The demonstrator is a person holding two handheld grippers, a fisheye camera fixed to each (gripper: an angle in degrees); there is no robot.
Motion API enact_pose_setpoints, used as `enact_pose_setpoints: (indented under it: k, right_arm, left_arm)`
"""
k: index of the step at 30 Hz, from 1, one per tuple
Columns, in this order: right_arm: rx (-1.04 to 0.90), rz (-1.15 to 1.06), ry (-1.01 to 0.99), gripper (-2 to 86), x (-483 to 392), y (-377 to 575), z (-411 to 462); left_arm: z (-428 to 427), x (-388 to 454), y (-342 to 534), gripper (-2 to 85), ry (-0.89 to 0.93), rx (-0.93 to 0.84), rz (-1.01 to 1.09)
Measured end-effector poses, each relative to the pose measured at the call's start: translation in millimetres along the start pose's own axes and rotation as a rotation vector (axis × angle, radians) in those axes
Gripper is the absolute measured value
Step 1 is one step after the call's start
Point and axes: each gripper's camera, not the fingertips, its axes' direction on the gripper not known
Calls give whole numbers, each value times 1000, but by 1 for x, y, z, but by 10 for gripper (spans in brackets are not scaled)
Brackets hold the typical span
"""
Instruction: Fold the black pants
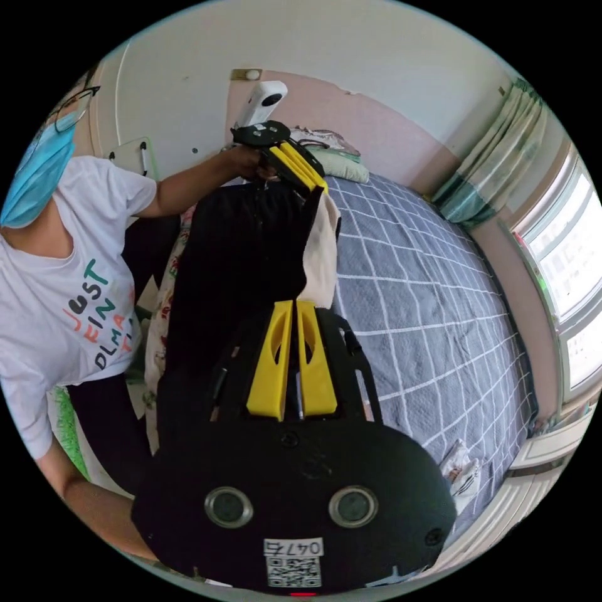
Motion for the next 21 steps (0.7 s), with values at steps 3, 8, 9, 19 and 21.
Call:
enact_pose_setpoints:
  k: [3,8,9,19,21]
  right_arm:
    - [-26,27,51,13,-45,14,29]
    - [-129,59,213,36,-102,31,67]
    - [-127,66,214,37,-112,29,72]
    - [-4,11,220,22,-134,11,92]
    - [-49,-4,253,19,-134,7,104]
  left_arm:
    - [10,17,36,-5,44,-107,-44]
    - [28,35,94,-5,36,-223,-171]
    - [28,35,96,-5,30,-224,-183]
    - [37,54,99,-5,-197,-348,-151]
    - [39,57,98,-5,-192,-356,-138]
